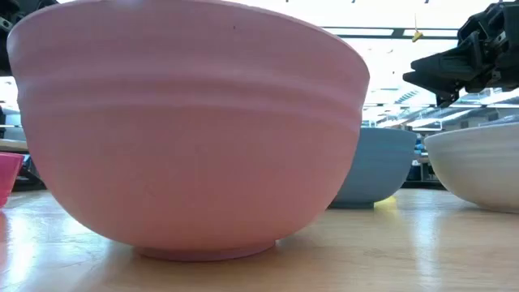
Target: Nest bowls inside each other
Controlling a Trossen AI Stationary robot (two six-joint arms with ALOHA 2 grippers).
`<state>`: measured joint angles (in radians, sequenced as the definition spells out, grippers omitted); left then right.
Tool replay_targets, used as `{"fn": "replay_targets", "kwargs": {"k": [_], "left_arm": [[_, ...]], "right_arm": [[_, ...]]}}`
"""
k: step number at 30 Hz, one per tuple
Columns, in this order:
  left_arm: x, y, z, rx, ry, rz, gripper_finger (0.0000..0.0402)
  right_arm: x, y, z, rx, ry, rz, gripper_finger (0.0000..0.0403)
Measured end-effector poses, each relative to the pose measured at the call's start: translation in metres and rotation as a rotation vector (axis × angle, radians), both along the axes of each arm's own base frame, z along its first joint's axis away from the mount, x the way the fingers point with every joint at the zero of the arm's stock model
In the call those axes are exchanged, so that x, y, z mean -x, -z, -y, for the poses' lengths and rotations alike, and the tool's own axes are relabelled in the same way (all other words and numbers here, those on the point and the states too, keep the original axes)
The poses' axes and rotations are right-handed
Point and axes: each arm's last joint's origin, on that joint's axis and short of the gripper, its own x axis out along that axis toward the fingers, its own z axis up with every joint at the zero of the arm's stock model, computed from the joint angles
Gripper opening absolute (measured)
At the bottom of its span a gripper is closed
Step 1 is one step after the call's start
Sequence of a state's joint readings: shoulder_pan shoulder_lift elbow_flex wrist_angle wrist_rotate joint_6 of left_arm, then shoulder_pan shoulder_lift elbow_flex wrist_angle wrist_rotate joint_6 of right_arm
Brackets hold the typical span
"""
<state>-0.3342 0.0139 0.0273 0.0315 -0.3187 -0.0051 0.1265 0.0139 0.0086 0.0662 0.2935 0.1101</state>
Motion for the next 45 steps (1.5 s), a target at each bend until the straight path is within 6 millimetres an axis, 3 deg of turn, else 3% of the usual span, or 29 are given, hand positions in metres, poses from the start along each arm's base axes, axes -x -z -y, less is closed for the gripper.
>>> {"fn": "replay_targets", "kwargs": {"k": [32,36,40,45], "left_arm": [[0.000,-0.001,0.000,0.022,0.001,0.012,0.0168],[0.002,-0.014,0.000,0.305,0.035,0.135,0.0168],[0.005,-0.028,-0.001,0.290,0.054,0.268,0.0168],[-0.002,-0.024,-0.003,0.301,-0.112,-0.007,0.0168]], "right_arm": [[0.000,-0.001,0.000,0.038,0.004,0.002,0.0144],[0.002,-0.012,0.000,-0.015,0.002,0.127,0.0144],[0.006,-0.029,0.000,-0.050,-0.015,0.252,0.0144],[0.002,-0.052,-0.001,-0.072,-0.060,0.094,0.0144]]}}
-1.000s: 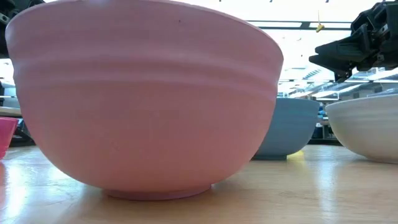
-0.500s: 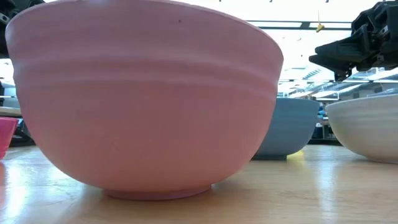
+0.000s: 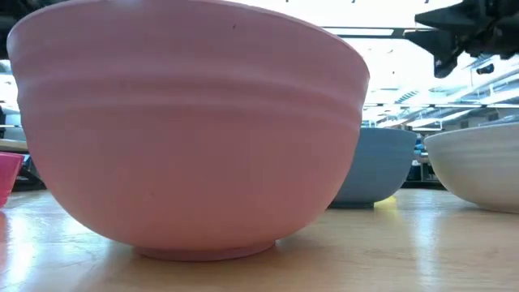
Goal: Nest bowls inside each other
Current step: Stack the gray bowl on top of the green bowl
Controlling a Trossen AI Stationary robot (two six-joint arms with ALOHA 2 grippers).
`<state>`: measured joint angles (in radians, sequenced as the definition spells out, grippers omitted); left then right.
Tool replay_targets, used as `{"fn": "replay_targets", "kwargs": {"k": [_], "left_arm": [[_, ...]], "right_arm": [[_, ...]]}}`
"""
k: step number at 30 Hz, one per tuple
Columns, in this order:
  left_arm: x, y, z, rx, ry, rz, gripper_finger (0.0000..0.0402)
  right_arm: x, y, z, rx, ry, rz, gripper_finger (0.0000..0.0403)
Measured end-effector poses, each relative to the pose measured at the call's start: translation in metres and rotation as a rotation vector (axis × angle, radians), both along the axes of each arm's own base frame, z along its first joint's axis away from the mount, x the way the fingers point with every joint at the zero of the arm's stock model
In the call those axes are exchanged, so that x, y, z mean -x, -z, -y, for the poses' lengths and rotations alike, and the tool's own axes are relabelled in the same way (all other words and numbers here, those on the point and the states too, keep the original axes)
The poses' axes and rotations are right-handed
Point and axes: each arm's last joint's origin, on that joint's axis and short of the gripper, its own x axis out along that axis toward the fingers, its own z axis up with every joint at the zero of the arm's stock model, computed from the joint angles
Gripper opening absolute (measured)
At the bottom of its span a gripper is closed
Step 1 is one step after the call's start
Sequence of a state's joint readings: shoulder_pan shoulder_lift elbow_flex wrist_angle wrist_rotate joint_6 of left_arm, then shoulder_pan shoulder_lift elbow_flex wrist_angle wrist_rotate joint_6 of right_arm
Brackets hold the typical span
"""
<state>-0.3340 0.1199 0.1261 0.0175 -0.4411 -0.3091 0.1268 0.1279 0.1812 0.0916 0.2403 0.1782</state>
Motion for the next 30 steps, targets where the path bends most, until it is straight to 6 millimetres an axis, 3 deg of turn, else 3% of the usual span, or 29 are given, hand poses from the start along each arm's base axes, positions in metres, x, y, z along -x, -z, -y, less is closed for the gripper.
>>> {"fn": "replay_targets", "kwargs": {"k": [3,8,17,24,30], "left_arm": [[-0.007,-0.006,0.002,0.021,-0.030,-0.101,0.0168],[-0.021,-0.018,0.006,-0.010,-0.043,-0.147,0.0168],[-0.036,-0.040,0.011,0.034,-0.044,0.067,0.0168],[-0.037,-0.043,0.012,0.074,-0.043,0.107,0.0168],[-0.037,-0.043,0.012,0.116,-0.035,0.110,0.0168]], "right_arm": [[-0.009,-0.021,-0.001,-0.032,0.001,-0.146,0.0144],[-0.043,-0.057,-0.003,-0.068,0.082,-0.393,0.0144],[-0.124,-0.099,-0.004,-0.043,0.125,-0.547,0.0144],[-0.169,-0.099,-0.016,0.032,-0.054,-0.509,0.0144],[-0.191,-0.089,-0.024,0.029,-0.142,-0.473,0.0144]]}}
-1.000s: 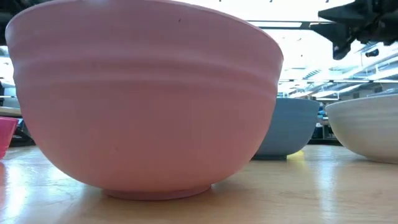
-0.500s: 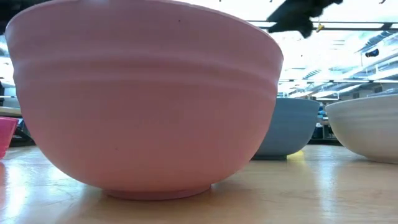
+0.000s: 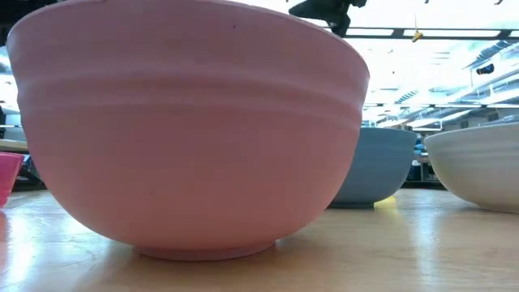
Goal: Nest bowls inside each other
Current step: Stack the gray bowl on top of the green bowl
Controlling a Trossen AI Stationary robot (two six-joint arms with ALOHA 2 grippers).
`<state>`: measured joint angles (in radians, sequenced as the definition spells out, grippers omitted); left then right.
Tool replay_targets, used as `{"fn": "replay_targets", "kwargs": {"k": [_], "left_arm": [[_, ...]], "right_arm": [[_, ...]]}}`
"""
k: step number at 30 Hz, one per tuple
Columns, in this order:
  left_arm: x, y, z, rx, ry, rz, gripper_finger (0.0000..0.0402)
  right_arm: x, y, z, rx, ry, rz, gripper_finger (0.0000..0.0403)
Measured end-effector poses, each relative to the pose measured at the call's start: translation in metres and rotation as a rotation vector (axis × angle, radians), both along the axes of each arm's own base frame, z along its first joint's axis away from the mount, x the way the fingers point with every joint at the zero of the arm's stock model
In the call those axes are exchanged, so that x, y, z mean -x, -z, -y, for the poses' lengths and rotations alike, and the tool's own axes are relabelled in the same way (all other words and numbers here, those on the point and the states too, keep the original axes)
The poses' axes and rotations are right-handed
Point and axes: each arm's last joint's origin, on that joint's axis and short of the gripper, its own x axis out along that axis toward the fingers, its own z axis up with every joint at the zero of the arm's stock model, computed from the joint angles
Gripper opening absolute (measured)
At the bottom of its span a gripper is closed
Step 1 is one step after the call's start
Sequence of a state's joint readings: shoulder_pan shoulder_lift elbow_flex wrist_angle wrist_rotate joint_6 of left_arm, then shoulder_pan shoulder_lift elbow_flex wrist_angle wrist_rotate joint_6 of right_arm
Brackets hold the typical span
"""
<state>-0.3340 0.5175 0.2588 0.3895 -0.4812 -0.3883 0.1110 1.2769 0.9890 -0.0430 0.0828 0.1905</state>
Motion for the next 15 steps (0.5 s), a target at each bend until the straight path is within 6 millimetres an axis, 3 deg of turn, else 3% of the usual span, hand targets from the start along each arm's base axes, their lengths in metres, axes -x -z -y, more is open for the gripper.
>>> {"fn": "replay_targets", "kwargs": {"k": [5,9,15], "left_arm": [[0.000,0.003,0.000,0.001,-0.008,-0.024,0.0168],[-0.003,0.004,-0.003,-0.026,-0.141,-0.114,0.0168],[-0.001,-0.023,-0.007,-0.141,-0.319,-0.336,0.0168]], "right_arm": [[-0.009,0.011,-0.001,-0.043,0.016,-0.039,0.0144],[-0.013,0.016,0.000,-0.009,0.053,-0.046,0.0144],[-0.013,0.015,0.009,-0.030,0.201,-0.030,0.0144]]}}
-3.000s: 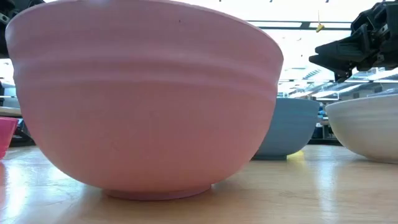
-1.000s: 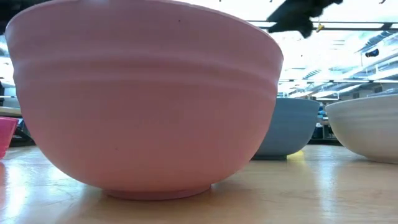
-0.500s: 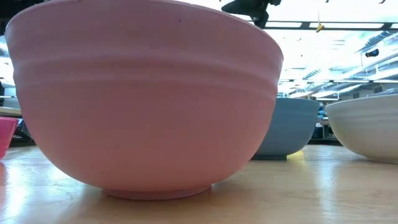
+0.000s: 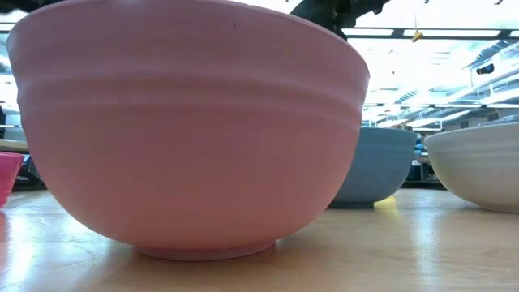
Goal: Nest bowls inside each other
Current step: Stack the gray bowl on top of the green bowl
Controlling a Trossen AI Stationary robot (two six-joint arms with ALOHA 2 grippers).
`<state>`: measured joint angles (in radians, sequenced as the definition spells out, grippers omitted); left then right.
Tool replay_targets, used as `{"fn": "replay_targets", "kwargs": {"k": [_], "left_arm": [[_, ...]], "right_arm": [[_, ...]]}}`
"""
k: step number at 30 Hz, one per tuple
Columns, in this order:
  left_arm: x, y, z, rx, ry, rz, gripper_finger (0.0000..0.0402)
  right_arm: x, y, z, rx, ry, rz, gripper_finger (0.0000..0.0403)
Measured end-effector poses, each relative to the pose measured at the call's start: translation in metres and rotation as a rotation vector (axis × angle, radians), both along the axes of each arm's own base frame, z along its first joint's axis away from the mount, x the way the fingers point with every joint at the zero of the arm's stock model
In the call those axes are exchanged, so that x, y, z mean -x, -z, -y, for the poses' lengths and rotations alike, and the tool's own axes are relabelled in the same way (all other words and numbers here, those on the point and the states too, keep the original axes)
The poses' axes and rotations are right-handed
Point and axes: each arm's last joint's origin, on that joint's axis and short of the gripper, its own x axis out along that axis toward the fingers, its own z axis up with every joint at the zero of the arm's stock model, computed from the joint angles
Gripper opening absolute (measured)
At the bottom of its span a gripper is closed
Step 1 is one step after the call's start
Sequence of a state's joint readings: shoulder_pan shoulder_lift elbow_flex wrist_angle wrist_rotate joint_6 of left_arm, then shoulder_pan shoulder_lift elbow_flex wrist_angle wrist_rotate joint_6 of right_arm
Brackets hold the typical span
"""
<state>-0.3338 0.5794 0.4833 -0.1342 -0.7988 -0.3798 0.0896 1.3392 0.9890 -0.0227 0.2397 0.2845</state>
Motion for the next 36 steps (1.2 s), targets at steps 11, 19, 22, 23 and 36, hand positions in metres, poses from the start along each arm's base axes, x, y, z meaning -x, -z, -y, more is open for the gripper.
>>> {"fn": "replay_targets", "kwargs": {"k": [11,19,22,23,36], "left_arm": [[0.005,-0.042,-0.002,-0.124,-0.020,-0.425,0.0168],[-0.005,-0.043,0.003,-0.110,0.043,-0.533,0.0168],[-0.007,-0.042,0.004,-0.100,0.035,-0.530,0.0168],[-0.008,-0.042,0.004,-0.102,0.032,-0.531,0.0168],[-0.011,-0.048,0.004,-0.091,-0.035,-0.439,0.0168]], "right_arm": [[-0.002,-0.004,0.022,0.055,0.104,0.031,0.0144],[-0.034,-0.019,0.067,0.001,0.114,0.044,0.0152],[-0.064,-0.019,0.087,0.033,0.120,-0.017,0.0169],[-0.074,-0.019,0.093,0.028,0.122,-0.043,0.0176],[-0.171,0.027,0.173,-0.245,0.200,-0.338,0.0249]]}}
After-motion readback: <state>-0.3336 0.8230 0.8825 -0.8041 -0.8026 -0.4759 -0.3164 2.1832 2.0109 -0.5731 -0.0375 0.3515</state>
